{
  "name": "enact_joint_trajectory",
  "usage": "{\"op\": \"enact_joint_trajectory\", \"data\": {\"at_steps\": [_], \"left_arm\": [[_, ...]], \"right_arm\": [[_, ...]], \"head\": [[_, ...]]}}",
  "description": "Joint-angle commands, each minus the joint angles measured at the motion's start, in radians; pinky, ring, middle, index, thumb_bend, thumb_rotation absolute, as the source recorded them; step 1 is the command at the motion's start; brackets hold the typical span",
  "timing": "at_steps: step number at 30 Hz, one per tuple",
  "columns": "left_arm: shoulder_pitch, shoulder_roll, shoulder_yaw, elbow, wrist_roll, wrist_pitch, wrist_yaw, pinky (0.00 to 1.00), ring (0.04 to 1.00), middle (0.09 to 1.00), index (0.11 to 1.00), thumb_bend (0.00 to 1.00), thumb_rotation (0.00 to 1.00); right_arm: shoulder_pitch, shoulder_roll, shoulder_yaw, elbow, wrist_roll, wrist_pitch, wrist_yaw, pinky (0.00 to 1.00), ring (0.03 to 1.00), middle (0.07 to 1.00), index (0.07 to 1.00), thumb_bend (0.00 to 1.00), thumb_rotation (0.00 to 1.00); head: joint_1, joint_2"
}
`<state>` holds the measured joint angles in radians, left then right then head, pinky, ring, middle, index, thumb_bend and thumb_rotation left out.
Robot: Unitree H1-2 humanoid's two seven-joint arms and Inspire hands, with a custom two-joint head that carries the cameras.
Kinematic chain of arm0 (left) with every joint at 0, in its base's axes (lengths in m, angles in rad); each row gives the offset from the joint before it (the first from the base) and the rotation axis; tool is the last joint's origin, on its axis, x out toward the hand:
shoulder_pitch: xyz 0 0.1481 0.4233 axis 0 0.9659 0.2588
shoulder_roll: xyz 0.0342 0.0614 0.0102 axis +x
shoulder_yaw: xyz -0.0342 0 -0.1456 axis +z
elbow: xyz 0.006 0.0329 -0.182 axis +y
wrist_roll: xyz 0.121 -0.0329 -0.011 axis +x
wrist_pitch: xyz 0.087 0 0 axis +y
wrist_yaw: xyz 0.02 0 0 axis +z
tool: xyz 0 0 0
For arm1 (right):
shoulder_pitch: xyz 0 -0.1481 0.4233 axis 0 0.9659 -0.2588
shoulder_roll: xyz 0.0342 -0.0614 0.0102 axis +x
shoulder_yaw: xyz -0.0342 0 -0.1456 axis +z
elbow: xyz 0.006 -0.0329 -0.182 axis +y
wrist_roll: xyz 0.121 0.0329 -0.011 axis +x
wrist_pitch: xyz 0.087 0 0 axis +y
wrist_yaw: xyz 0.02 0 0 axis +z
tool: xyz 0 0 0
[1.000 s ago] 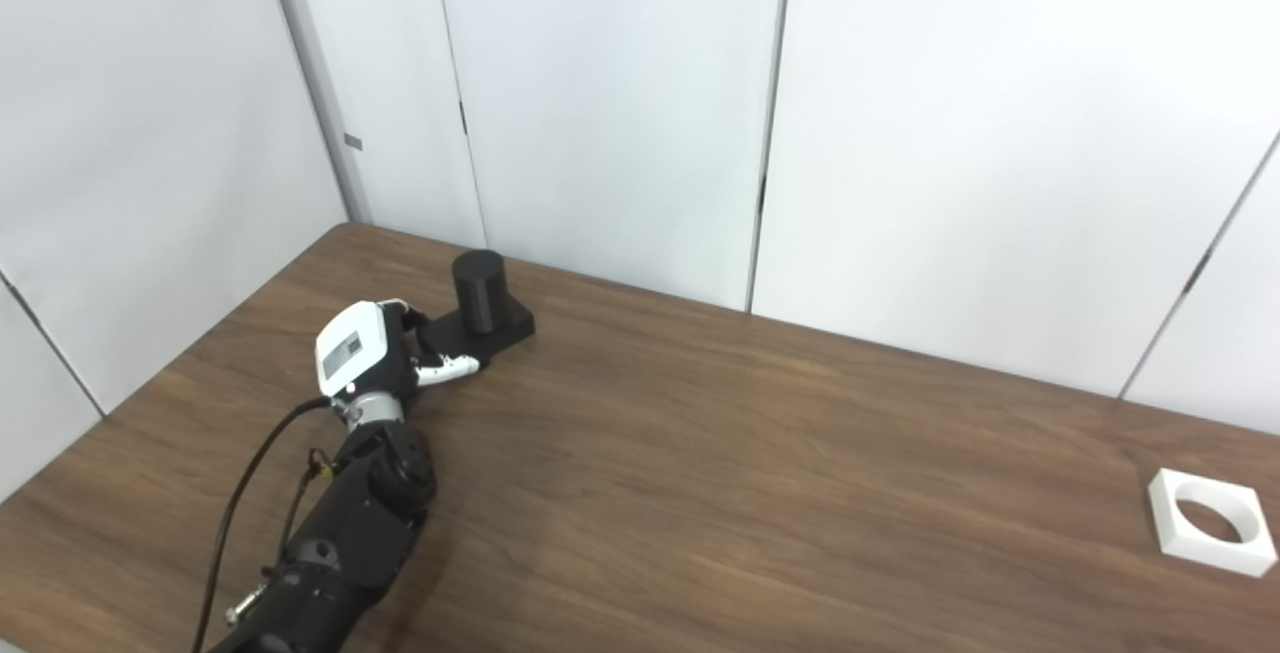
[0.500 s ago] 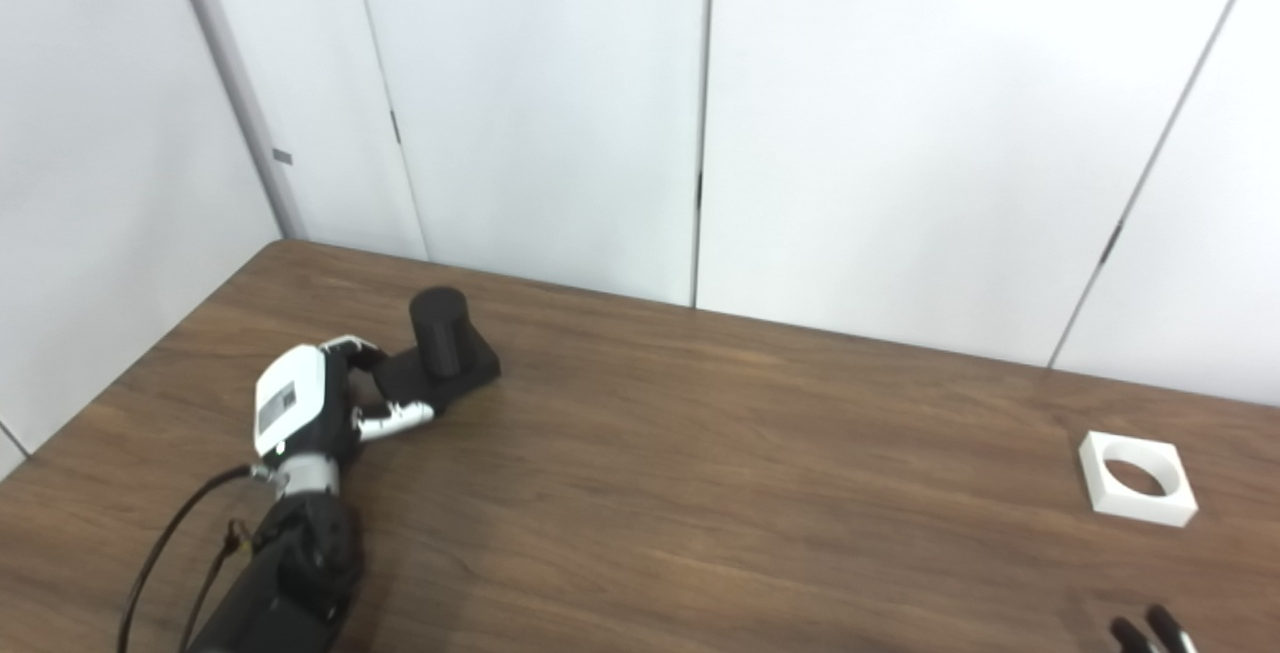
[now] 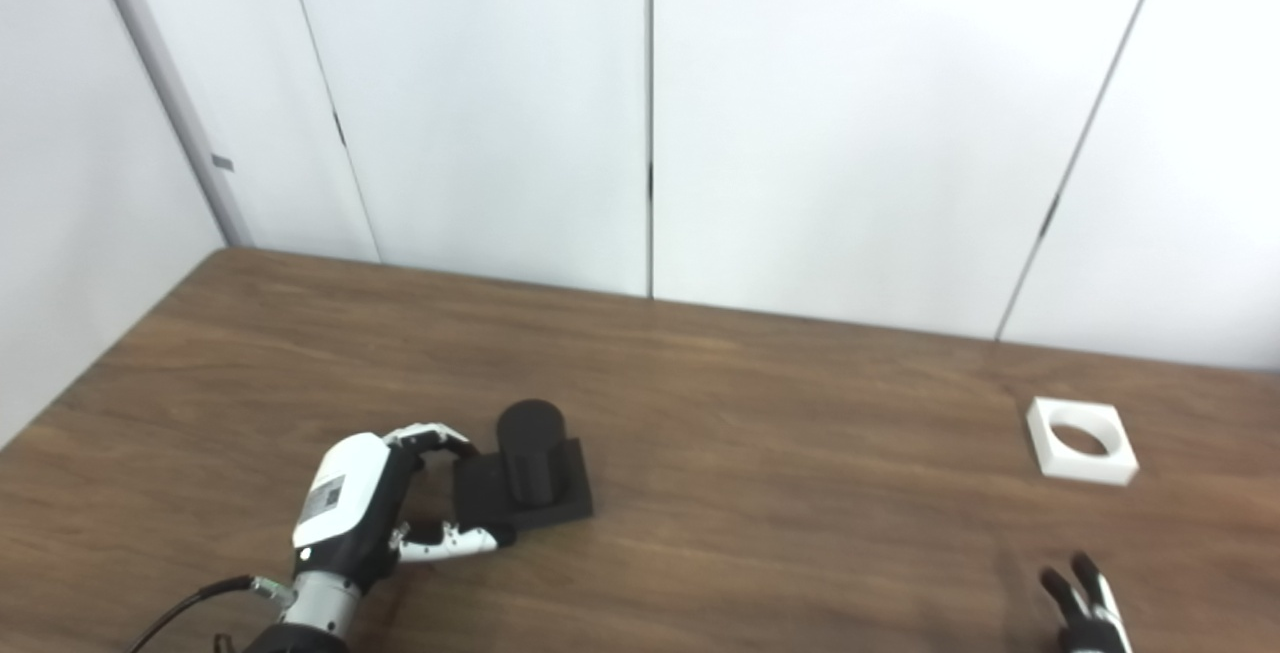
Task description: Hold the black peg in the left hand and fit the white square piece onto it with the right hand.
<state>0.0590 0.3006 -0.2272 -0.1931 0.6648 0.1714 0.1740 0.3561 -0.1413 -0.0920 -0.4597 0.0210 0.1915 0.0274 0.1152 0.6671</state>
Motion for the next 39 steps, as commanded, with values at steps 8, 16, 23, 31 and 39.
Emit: {"op": "enact_joint_trajectory", "data": {"at_steps": [8,16,23,31,39], "left_arm": [[0.082,-0.030,-0.115,-0.141,0.053,-0.113,-0.113,0.68,0.758,0.703,0.484,0.52,0.04],[0.163,-0.066,-0.167,-0.155,0.107,-0.151,-0.140,0.75,0.770,0.713,0.485,0.52,0.04],[0.188,-0.079,-0.186,-0.126,0.128,-0.193,-0.141,0.78,0.767,0.712,0.485,0.52,0.04],[0.191,-0.095,-0.174,-0.088,0.174,-0.212,-0.111,0.77,0.757,0.710,0.484,0.52,0.04],[0.203,-0.112,-0.156,-0.068,0.206,-0.220,-0.088,0.79,0.770,0.713,0.484,0.52,0.04]], "right_arm": [[-0.009,0.026,0.033,-0.076,-0.054,0.035,-0.019,1.00,0.987,0.921,1.000,0.45,1.00],[-0.018,0.028,0.044,-0.096,-0.053,0.080,-0.019,1.00,0.982,0.915,1.000,0.47,1.00],[-0.024,0.038,0.051,-0.107,-0.068,0.098,-0.034,1.00,0.967,0.893,0.990,0.51,1.00],[-0.029,0.039,0.047,-0.105,-0.053,0.104,-0.036,1.00,0.961,0.894,0.984,0.52,1.00],[-0.085,-0.026,0.039,-0.125,-0.142,0.108,-0.034,0.97,0.935,0.905,0.941,0.58,0.73]], "head": [[-0.066,0.045],[-0.140,0.110],[-0.179,0.143],[-0.203,0.141],[-0.273,0.107]]}}
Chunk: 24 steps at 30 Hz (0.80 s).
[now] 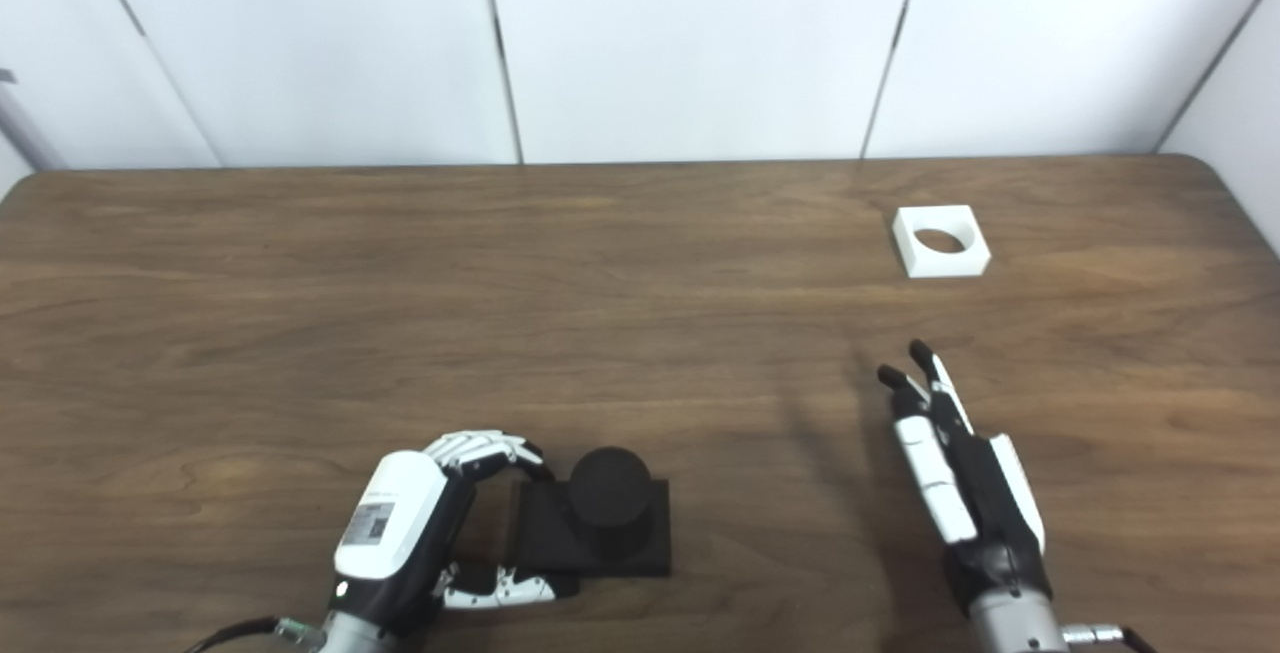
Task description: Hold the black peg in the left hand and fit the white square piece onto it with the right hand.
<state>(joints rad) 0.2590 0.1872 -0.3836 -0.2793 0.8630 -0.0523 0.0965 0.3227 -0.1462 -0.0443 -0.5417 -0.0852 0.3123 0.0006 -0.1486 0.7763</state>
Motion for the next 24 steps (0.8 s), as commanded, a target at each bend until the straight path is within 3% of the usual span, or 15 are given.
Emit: {"op": "enact_joint_trajectory", "data": {"at_steps": [1,4,9,15,17,19,24], "left_arm": [[0.005,0.000,0.002,0.019,0.008,0.005,-0.012,0.79,0.772,0.715,0.484,0.52,0.04],[0.007,0.001,0.008,0.020,0.003,0.001,-0.014,0.78,0.770,0.712,0.484,0.52,0.04],[0.008,0.002,0.013,0.027,0.001,-0.008,-0.011,0.78,0.763,0.704,0.485,0.52,0.04],[0.009,0.002,0.022,0.035,-0.007,-0.027,-0.010,0.77,0.752,0.695,0.484,0.52,0.04],[0.010,0.001,0.026,0.039,-0.009,-0.032,-0.012,0.75,0.750,0.695,0.484,0.52,0.04],[0.011,0.002,0.029,0.043,-0.012,-0.036,-0.011,0.75,0.750,0.694,0.484,0.52,0.04],[0.015,0.003,0.032,0.049,-0.010,-0.042,-0.010,0.74,0.752,0.695,0.484,0.52,0.04]], "right_arm": [[-0.068,-0.035,-0.015,-0.041,-0.048,-0.007,-0.004,0.95,0.928,0.904,0.926,0.60,0.69],[-0.125,-0.058,-0.054,-0.036,-0.007,0.036,0.016,0.98,0.948,0.918,0.923,0.61,0.67],[-0.228,-0.116,-0.099,-0.014,0.033,0.098,0.046,0.99,0.972,0.951,0.948,0.56,0.71],[-0.321,-0.213,-0.087,0.034,-0.072,0.120,0.058,0.96,0.970,0.969,0.945,0.55,0.75],[-0.348,-0.242,-0.081,0.056,-0.094,0.123,0.066,0.96,0.970,0.976,0.945,0.59,0.68],[-0.383,-0.279,-0.074,0.088,-0.121,0.121,0.078,0.93,0.962,0.976,0.950,0.61,0.67],[-0.485,-0.386,-0.041,0.206,-0.195,0.096,0.118,0.93,0.953,0.966,0.934,0.71,0.38]], "head": [[-0.025,-0.009],[-0.053,-0.023],[-0.083,-0.042],[-0.110,-0.072],[-0.118,-0.080],[-0.127,-0.088],[-0.144,-0.107]]}}
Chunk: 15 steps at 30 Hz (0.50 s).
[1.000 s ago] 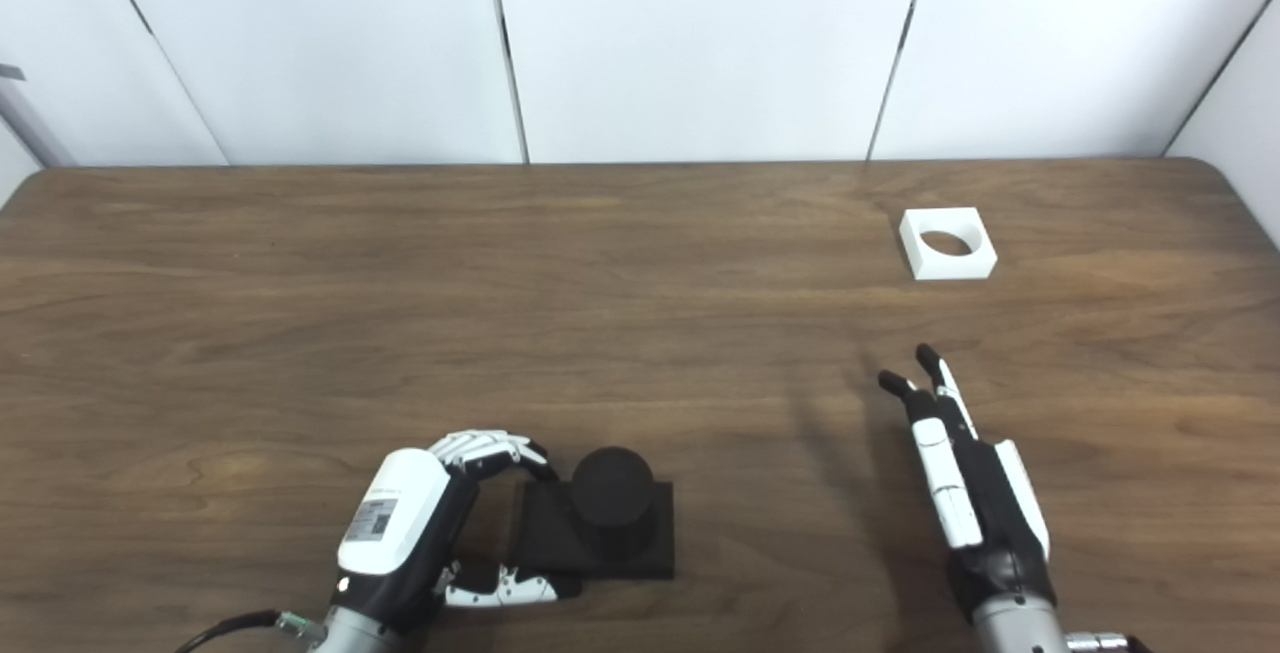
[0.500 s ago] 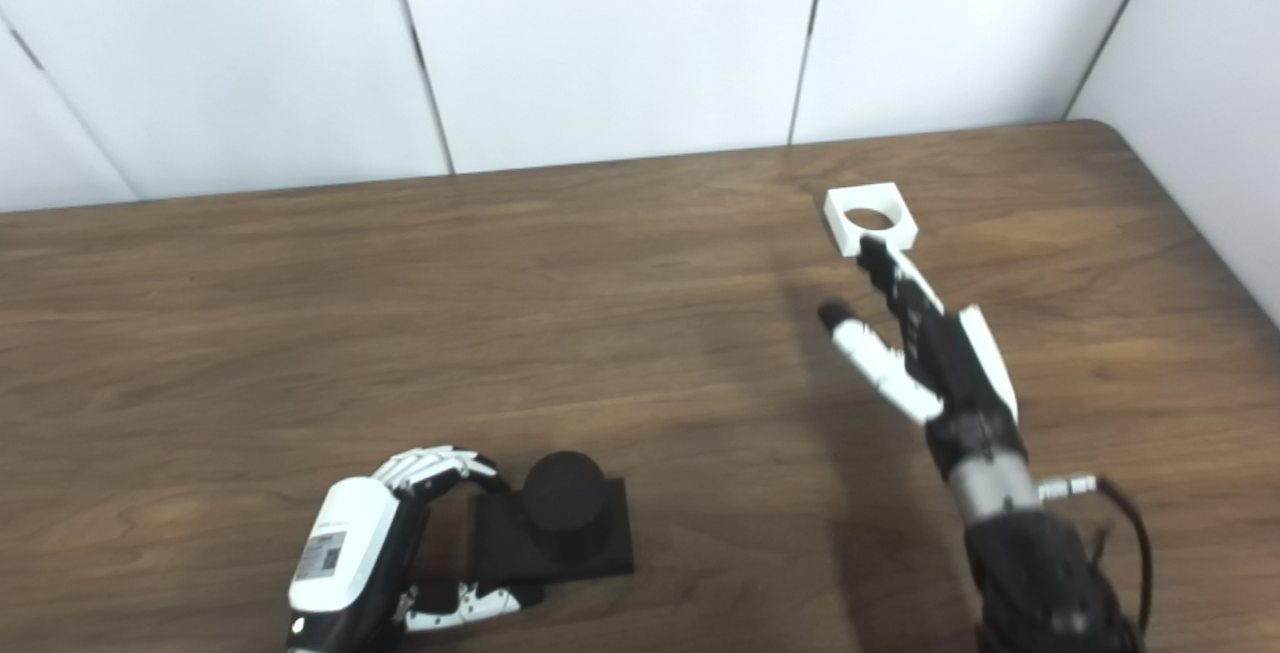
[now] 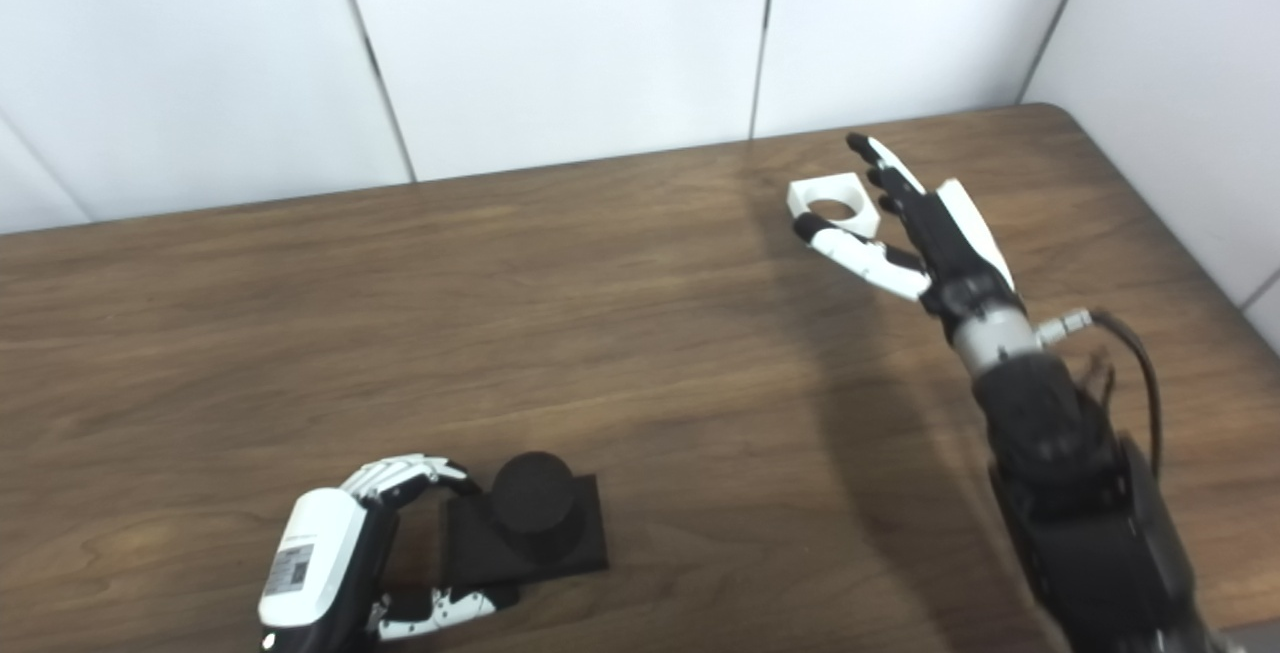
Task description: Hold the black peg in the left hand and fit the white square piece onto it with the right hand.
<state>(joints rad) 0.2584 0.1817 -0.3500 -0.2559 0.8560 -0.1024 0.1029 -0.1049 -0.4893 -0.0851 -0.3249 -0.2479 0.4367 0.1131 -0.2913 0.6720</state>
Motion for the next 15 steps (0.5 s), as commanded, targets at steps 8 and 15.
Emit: {"op": "enact_joint_trajectory", "data": {"at_steps": [8,15], "left_arm": [[0.035,0.007,0.002,0.023,-0.001,-0.011,-0.003,0.74,0.750,0.693,0.484,0.52,0.04],[0.045,0.007,0.006,0.012,-0.001,-0.013,-0.010,0.75,0.756,0.697,0.485,0.52,0.05]], "right_arm": [[-0.193,-0.143,0.098,0.176,-0.136,-0.052,0.056,0.91,0.962,0.958,0.895,0.88,0.19],[-0.316,-0.178,0.168,0.357,-0.201,-0.106,0.075,0.86,0.960,0.948,0.879,0.92,0.13]], "head": [[-0.006,-0.006],[-0.005,-0.003]]}}
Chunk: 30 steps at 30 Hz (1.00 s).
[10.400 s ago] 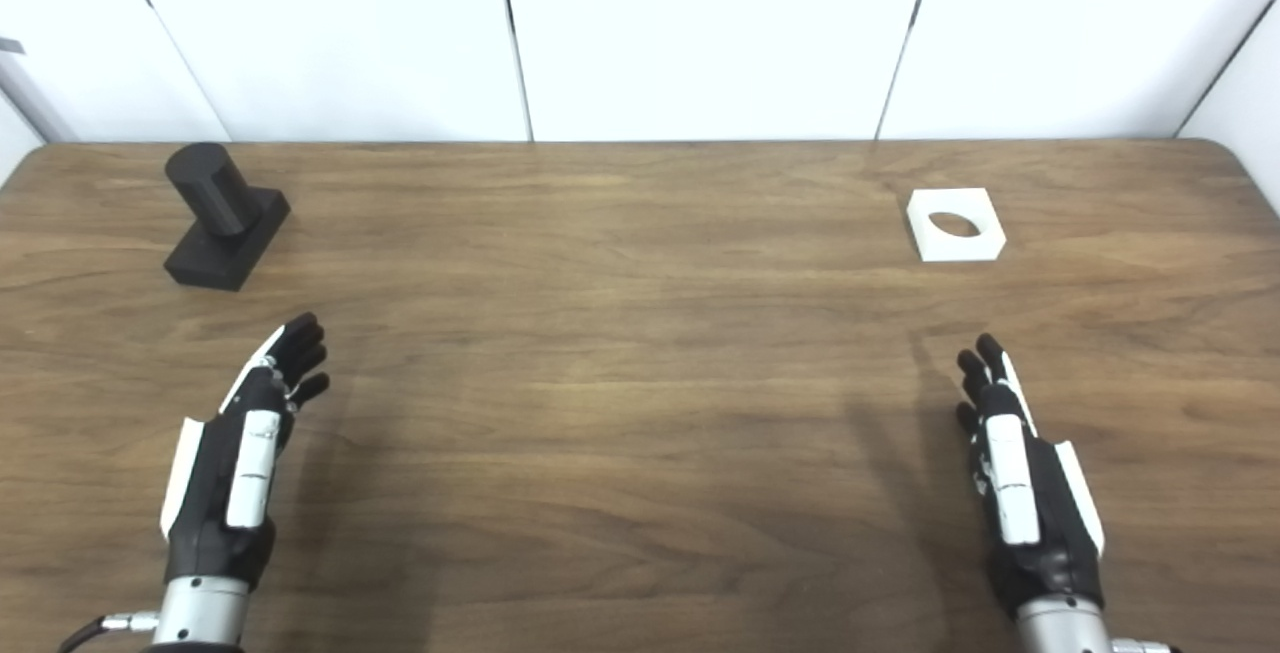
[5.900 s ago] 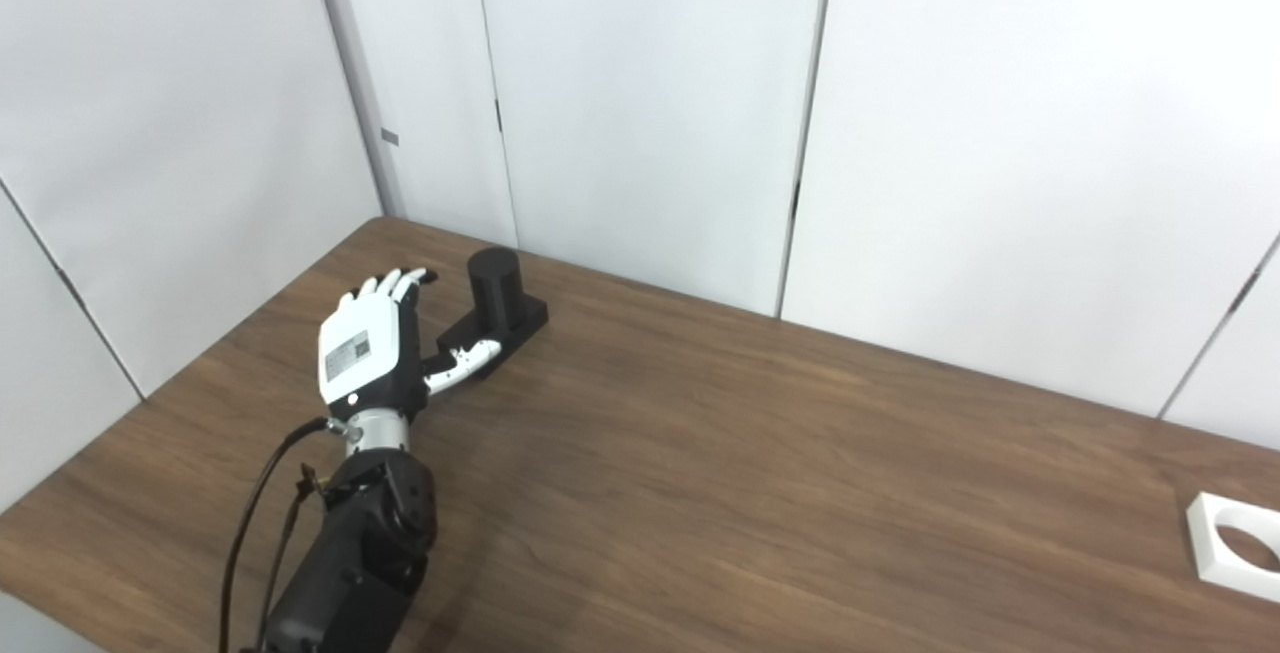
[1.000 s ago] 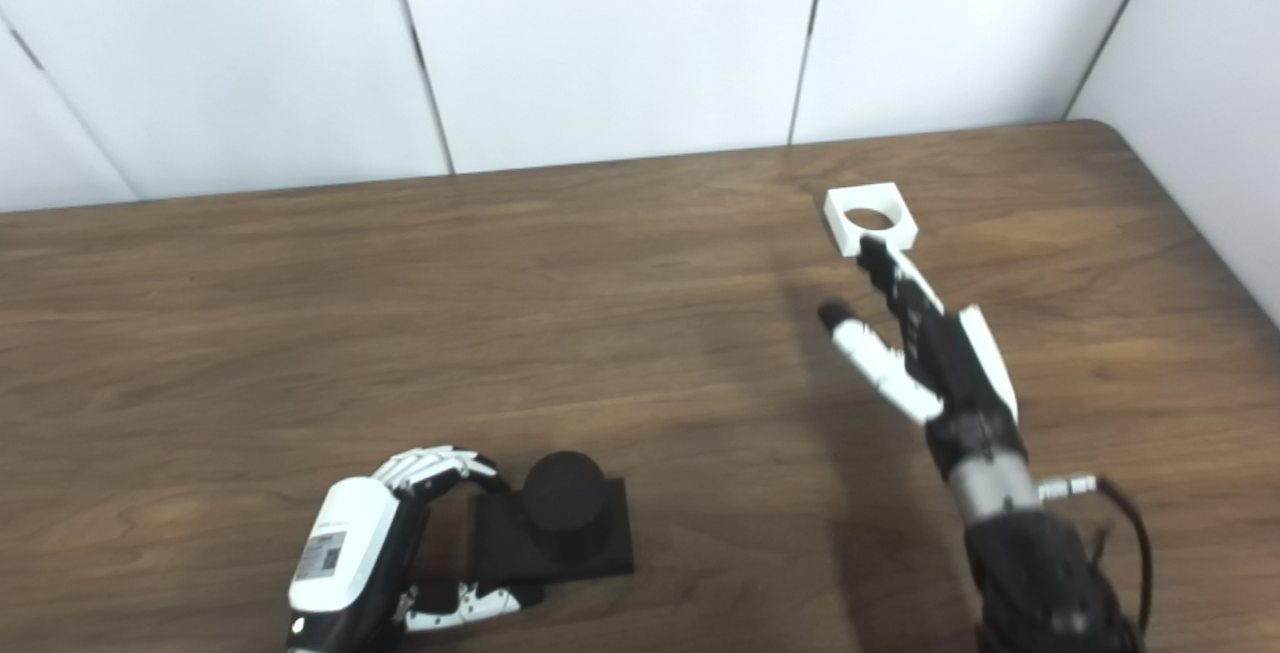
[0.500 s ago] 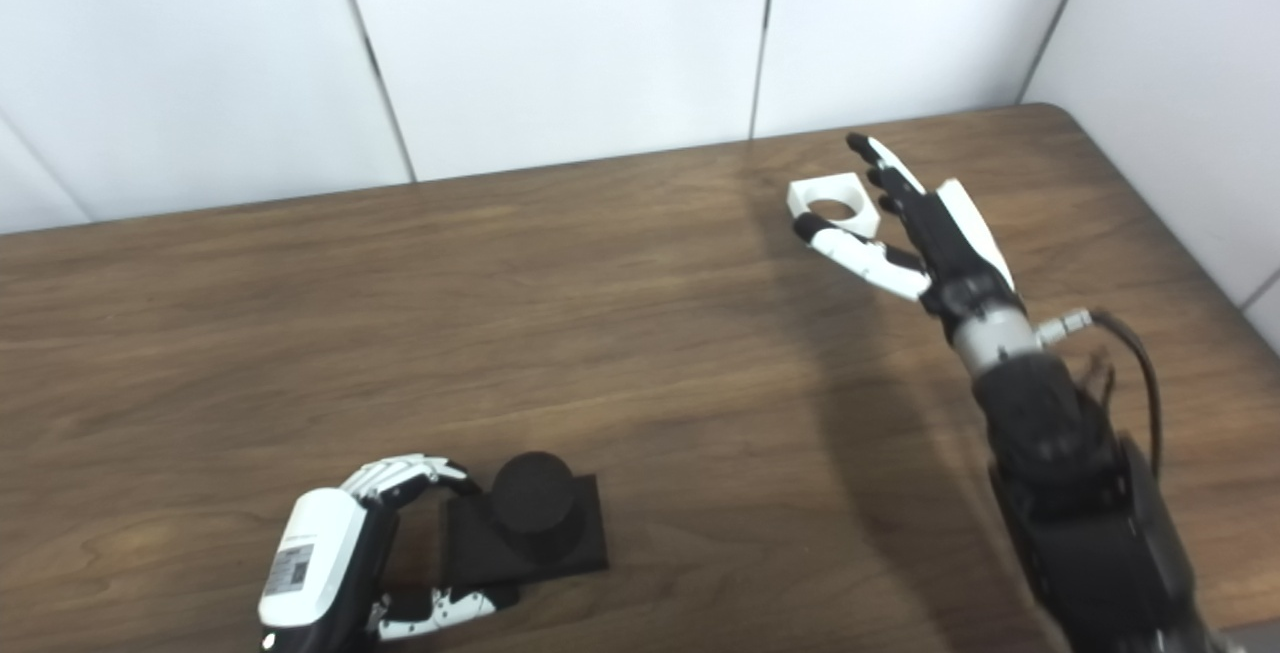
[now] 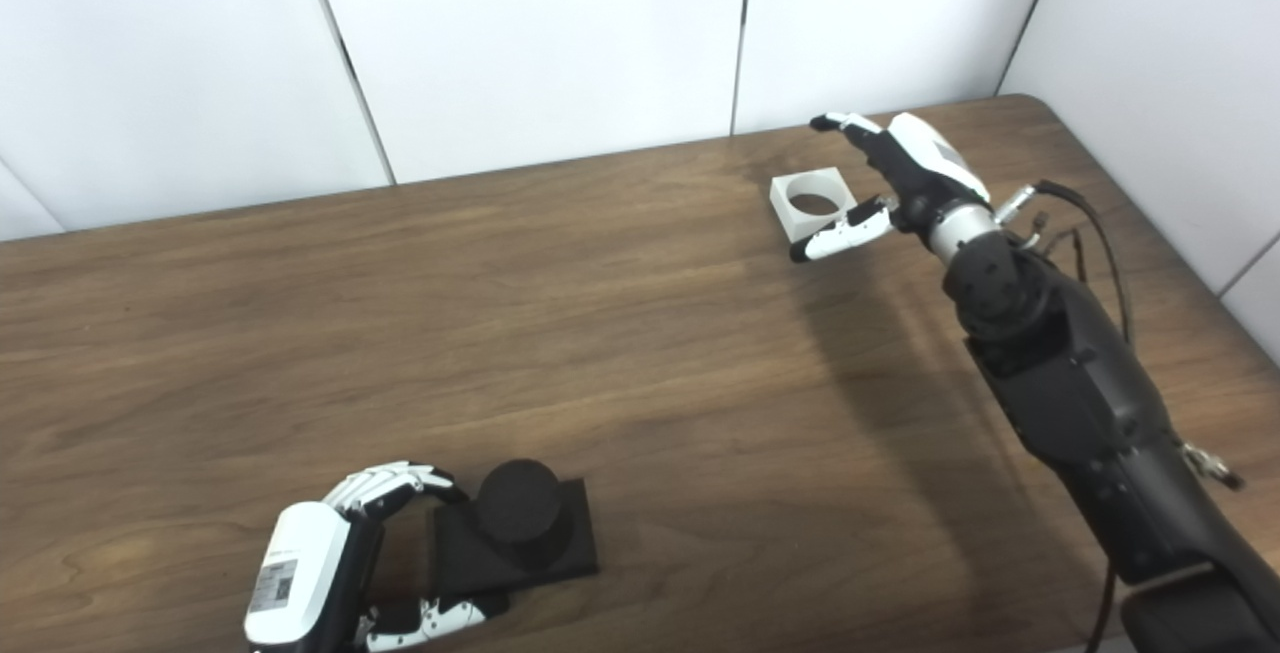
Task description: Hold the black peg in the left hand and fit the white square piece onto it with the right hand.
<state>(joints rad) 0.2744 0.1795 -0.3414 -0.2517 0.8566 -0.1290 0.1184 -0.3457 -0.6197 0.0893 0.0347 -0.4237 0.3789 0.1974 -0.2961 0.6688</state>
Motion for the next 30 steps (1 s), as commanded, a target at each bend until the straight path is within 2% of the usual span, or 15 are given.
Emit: {"op": "enact_joint_trajectory", "data": {"at_steps": [1,5,9,11,16,21,30], "left_arm": [[0.030,0.009,-0.002,0.007,-0.001,0.014,-0.025,0.75,0.756,0.698,0.485,0.52,0.05],[0.033,0.008,-0.002,0.003,0.001,0.012,-0.025,0.75,0.754,0.699,0.485,0.52,0.05],[0.036,0.005,-0.002,-0.003,0.001,0.015,-0.028,0.75,0.754,0.701,0.485,0.52,0.05],[0.038,0.003,-0.003,-0.008,0.004,0.016,-0.029,0.75,0.755,0.700,0.485,0.52,0.05],[0.041,-0.003,-0.005,-0.016,0.010,0.020,-0.032,0.74,0.752,0.700,0.485,0.52,0.05],[0.043,-0.008,-0.006,-0.026,0.014,0.027,-0.037,0.74,0.751,0.699,0.485,0.52,0.05],[0.047,-0.018,-0.007,-0.046,0.016,0.037,-0.047,0.73,0.751,0.698,0.484,0.52,0.05]], "right_arm": [[-0.087,-0.051,0.000,0.013,-0.032,-0.053,-0.006,0.85,0.960,0.946,0.874,0.93,0.12],[-0.157,-0.077,0.066,0.087,-0.086,-0.061,0.036,0.84,0.967,0.949,0.850,0.93,0.12],[-0.201,-0.088,0.119,0.122,-0.136,-0.054,0.073,0.91,0.975,0.956,0.854,0.91,0.11],[-0.219,-0.086,0.131,0.145,-0.148,-0.057,0.081,0.95,0.979,0.957,0.852,0.90,0.09],[-0.259,-0.082,0.161,0.218,-0.174,-0.088,0.082,0.97,0.978,0.957,0.852,0.90,0.09],[-0.279,-0.088,0.192,0.233,-0.210,-0.095,0.108,0.98,0.987,0.963,0.846,0.88,0.11],[-0.305,-0.101,0.264,0.241,-0.323,-0.105,0.142,1.00,1.000,0.975,0.829,0.91,0.16]], "head": [[0.000,0.000],[0.003,0.000],[0.007,0.001],[0.011,0.003],[0.015,0.004],[0.018,0.006],[0.024,0.009]]}}
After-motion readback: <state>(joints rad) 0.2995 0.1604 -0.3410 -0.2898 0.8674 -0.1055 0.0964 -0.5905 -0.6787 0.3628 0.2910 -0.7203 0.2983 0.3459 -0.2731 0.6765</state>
